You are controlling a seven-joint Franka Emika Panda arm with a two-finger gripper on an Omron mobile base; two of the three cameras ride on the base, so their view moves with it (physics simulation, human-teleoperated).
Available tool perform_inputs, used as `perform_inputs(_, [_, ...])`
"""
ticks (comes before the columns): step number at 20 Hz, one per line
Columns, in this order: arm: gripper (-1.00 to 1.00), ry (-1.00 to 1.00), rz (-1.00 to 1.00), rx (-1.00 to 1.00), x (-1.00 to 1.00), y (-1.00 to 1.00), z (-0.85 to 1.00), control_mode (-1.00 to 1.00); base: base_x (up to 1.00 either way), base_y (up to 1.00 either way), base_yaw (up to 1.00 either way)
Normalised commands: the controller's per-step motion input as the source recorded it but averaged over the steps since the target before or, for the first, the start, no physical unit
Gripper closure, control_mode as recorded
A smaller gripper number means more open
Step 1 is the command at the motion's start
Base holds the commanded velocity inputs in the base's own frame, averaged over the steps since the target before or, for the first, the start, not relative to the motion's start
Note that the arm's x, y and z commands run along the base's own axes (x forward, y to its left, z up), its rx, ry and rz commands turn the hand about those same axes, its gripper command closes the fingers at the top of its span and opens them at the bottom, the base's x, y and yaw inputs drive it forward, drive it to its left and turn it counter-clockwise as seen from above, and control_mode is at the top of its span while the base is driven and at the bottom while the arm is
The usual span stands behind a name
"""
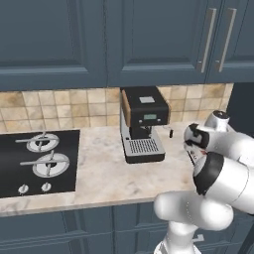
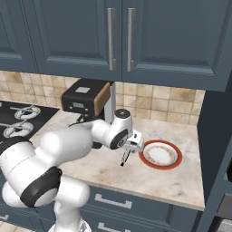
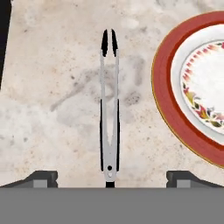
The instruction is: Pick up the tongs from the counter and place them near the plate next to the oven.
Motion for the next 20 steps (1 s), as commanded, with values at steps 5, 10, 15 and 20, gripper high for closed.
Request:
perform_inputs(5, [-1.00,-0.03,0.00,0.00,-0.35,0.01,0.57,-1.00,0.00,0.00,0.00])
perform_inputs(10, [-1.00,-0.04,0.00,0.00,-0.40,0.04,0.51,-1.00,0.00,0.00,0.00])
perform_inputs(15, [-1.00,-0.07,0.00,0.00,-0.49,0.07,0.40,-1.00,0.00,0.00,0.00])
perform_inputs(20, [-1.00,-0.13,0.00,0.00,-0.64,0.19,0.32,-1.00,0.00,0.00,0.00])
